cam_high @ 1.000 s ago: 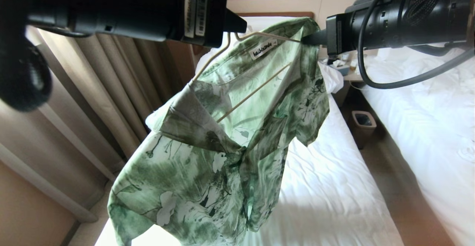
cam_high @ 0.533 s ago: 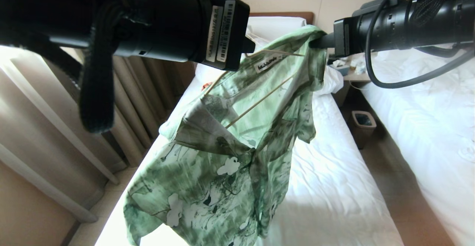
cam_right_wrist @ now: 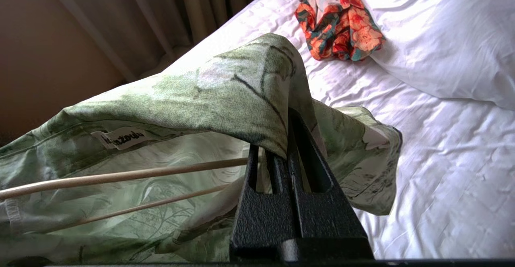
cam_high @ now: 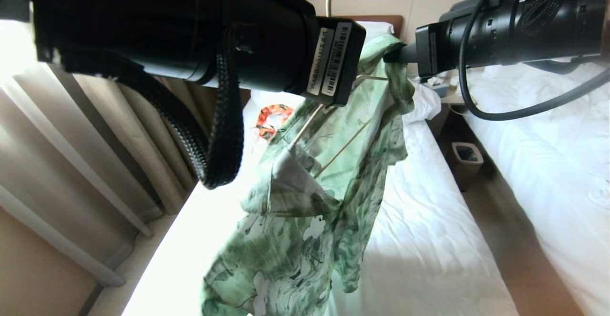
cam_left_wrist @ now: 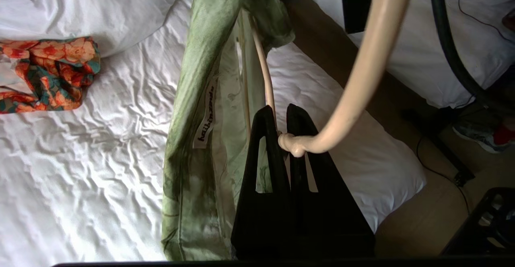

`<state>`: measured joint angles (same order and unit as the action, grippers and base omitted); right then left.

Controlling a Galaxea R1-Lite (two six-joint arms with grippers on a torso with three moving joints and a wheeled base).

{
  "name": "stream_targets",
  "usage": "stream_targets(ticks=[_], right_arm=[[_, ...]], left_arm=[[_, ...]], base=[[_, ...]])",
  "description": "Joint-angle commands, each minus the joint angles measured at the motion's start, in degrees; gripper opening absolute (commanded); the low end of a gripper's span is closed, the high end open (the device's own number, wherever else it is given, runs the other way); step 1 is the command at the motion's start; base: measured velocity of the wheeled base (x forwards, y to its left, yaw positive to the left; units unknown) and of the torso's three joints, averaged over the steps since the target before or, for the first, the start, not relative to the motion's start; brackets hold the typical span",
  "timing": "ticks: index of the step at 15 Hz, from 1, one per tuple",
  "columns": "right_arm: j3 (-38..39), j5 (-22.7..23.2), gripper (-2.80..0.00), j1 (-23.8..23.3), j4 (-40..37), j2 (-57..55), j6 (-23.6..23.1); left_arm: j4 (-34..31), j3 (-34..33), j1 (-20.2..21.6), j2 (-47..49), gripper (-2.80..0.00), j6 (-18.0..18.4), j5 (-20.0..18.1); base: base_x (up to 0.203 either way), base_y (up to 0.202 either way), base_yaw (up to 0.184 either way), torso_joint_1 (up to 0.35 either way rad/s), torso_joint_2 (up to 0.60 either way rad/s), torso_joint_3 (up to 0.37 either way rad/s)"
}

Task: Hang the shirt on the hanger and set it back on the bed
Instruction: Take the clothes hanger out of the clothes

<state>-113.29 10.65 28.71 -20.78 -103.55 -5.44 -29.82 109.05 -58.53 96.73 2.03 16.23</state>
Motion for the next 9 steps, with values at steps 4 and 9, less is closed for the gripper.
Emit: stream_targets(ticks=[4, 9], right_arm=[[0.0, 0.1, -2.8, 0.7, -0.9, 0.1, -0.4], [0.1, 0.4, -2.8, 0.6, -3.5, 1.7, -0.5]], left_arm=[[0.9, 2.3, -1.2, 3.9, -2.8, 0.2, 0.5], [1.2, 1.7, -0.9, 4.3, -2.8, -0.5, 0.5]], base=[[0.0, 0.0, 0.0, 0.0, 0.0, 0.0], [0.0, 0.0, 0.0, 0.0, 0.0, 0.0]])
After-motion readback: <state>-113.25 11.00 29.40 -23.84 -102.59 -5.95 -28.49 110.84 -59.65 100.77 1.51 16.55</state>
